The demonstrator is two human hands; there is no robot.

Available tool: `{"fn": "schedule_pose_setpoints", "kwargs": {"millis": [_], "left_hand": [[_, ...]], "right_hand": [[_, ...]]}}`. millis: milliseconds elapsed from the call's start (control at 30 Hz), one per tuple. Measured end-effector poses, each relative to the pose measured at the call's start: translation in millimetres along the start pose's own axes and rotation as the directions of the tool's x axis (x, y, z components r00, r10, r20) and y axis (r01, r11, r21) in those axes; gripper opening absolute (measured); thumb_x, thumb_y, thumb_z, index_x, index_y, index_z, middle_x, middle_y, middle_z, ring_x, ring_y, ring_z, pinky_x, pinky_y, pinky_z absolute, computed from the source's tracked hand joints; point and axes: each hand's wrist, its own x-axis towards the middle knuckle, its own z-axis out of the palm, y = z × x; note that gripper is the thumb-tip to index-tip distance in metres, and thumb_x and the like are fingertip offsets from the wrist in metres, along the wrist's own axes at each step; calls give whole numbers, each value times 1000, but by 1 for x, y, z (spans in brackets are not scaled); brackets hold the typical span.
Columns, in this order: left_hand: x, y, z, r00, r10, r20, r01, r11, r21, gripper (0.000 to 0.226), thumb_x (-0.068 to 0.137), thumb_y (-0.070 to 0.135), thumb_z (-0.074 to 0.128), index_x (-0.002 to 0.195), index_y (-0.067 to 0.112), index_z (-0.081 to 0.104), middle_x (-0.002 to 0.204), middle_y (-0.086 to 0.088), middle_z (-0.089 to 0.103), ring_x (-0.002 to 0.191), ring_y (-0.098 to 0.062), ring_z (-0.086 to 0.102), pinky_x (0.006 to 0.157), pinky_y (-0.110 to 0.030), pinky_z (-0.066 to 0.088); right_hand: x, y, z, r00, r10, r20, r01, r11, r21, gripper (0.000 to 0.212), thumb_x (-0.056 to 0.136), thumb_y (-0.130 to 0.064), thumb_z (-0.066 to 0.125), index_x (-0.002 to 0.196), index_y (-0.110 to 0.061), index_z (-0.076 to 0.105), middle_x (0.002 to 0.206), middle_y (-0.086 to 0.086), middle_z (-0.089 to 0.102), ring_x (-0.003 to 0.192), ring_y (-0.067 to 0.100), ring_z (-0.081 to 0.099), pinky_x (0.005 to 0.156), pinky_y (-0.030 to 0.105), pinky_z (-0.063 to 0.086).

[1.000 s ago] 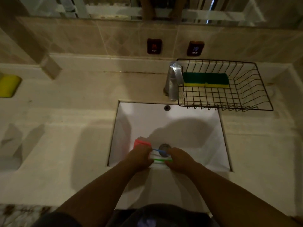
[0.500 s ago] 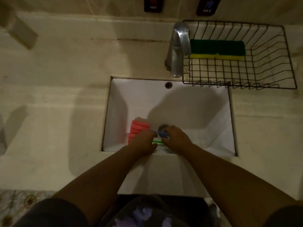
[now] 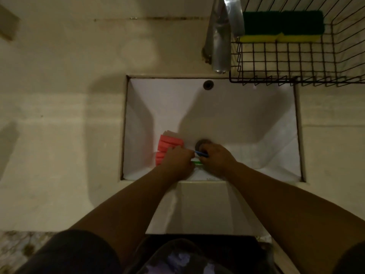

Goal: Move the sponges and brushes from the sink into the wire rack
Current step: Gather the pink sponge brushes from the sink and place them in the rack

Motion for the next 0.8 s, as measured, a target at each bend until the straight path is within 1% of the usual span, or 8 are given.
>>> {"fn": "schedule_pose_setpoints", "kwargs": {"millis": [67,100,167,233,333,500,667,800], "left_hand": [[3,-1,4,1000,9,23,-10,1000,16,20,87,36,55,100,27,69,102,-2,70,102,-27,54,89,-44,40],[4,-2,6,1000,18,24,-19,999,31,19,87,36,55,96,28,69,101,-1,70,103,-27,52,90,-45,38],[7,-5,8,1000,27,14,-27,998,53,19,87,36,54,91,28,71,95,2,70,102,-25,51,89,-44,35],[9,-6,9,999,32,-5,-31,998,57,19,87,37,56,88,28,73,90,3,69,101,-23,49,89,-43,34],[11,-6,9,999,31,-23,-29,997,75,18,85,35,58,86,26,74,88,1,68,103,-24,48,90,-43,35],[12,-4,6,998,32,-63,-28,997,74,17,85,33,61,83,23,74,83,1,67,96,-23,49,85,-41,35],[6,0,-4,995,32,-96,-32,999,6,11,86,32,62,83,26,71,85,3,68,93,-22,49,80,-38,32],[-1,1,-14,994,42,-99,-50,996,-78,10,88,26,64,86,23,73,88,-3,70,91,-24,54,83,-39,42]], "right_hand": [[3,2,1,1000,11,-7,-11,1000,2,22,87,-27,62,104,-13,64,108,14,65,98,32,59,82,36,45],[5,3,1,1000,20,-11,-20,1000,8,20,88,-26,62,103,-14,65,107,13,65,98,32,59,81,35,45],[8,5,3,999,32,-19,-32,999,14,17,88,-26,61,101,-16,65,106,12,65,97,30,58,78,34,43],[9,6,5,999,33,-39,-32,999,17,17,89,-27,61,102,-17,65,107,10,65,99,29,56,80,34,42],[9,8,8,999,24,-47,-24,1000,11,13,90,-27,60,99,-18,64,105,10,65,95,28,56,77,33,40],[11,8,7,998,45,-45,-43,998,46,10,91,-29,59,94,-21,63,102,7,64,94,26,54,74,31,37],[9,0,-7,998,17,-52,-11,994,113,8,89,-27,63,93,-22,67,95,4,66,88,22,56,70,29,37],[1,-4,-19,994,-46,-96,53,996,69,10,87,-22,63,93,-18,69,96,8,65,91,25,57,75,34,44]]}}
